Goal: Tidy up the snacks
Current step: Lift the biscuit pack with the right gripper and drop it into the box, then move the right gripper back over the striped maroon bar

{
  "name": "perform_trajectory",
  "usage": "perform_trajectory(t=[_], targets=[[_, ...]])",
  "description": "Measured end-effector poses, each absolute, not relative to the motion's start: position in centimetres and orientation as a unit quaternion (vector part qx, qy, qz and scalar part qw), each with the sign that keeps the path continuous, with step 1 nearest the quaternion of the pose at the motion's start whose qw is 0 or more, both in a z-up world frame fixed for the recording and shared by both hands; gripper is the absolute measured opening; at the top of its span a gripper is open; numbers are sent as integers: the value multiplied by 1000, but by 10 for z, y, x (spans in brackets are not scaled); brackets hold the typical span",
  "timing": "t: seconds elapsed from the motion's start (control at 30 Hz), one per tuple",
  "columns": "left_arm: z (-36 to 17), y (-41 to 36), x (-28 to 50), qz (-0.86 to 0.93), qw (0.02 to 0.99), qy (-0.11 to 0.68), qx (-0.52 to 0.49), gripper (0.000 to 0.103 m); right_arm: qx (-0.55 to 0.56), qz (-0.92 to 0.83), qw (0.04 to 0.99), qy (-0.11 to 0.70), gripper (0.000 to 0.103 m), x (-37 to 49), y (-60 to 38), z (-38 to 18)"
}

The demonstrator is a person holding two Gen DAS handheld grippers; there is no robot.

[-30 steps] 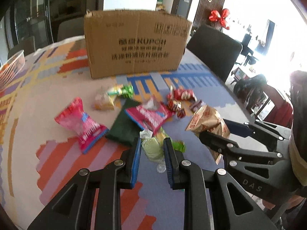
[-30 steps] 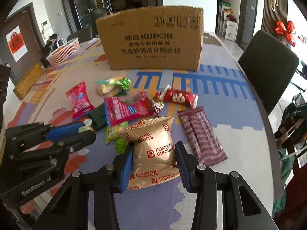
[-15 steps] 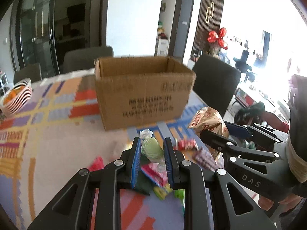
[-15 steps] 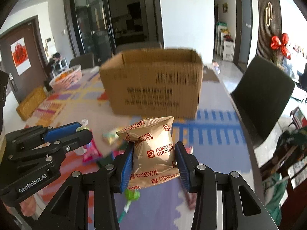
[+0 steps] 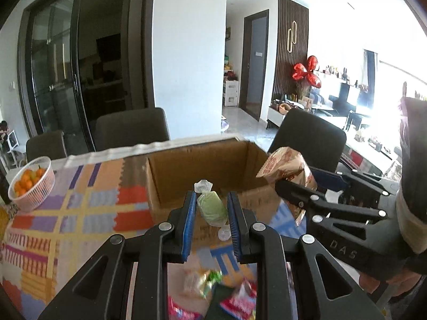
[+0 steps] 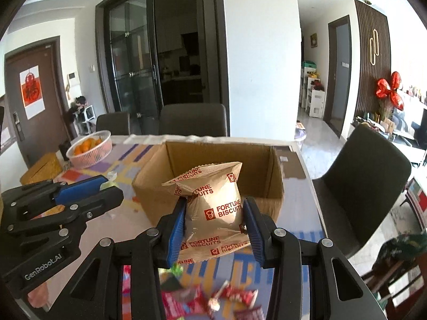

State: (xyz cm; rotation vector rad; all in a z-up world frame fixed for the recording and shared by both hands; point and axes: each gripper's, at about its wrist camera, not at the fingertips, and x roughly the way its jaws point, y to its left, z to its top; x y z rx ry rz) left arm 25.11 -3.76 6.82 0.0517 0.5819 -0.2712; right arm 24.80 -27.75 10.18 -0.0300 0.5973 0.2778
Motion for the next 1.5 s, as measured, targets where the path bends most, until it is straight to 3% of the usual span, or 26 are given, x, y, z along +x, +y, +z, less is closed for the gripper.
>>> perform_trajectory(t=[0.73,0.8,0.83,0.9,1.0,1.2,1.5], targets=[[45,-45,362,-110,927,359,21,25,-20,133,922,364,44,368,-279,85],[43,-45,362,-109,926,360,22,38,-20,131,923,361,46,369,-277,83],[43,-45,360,-106,927,359,23,43,-21,127,924,360,56,369,-277,82],[42,-44,356,-99,930,354,26,48,-20,116,926,359,65,368,-280,80],[42,-41,349,-98,930,354,21,60,-23,108,928,357,66,361,-283,80],[50,-41,319,-97,936,338,13,72,-23,104,931,348,66,337,-293,84],[64,-59,263,-124,942,309,43,81,-22,113,938,326,66,285,-309,100]])
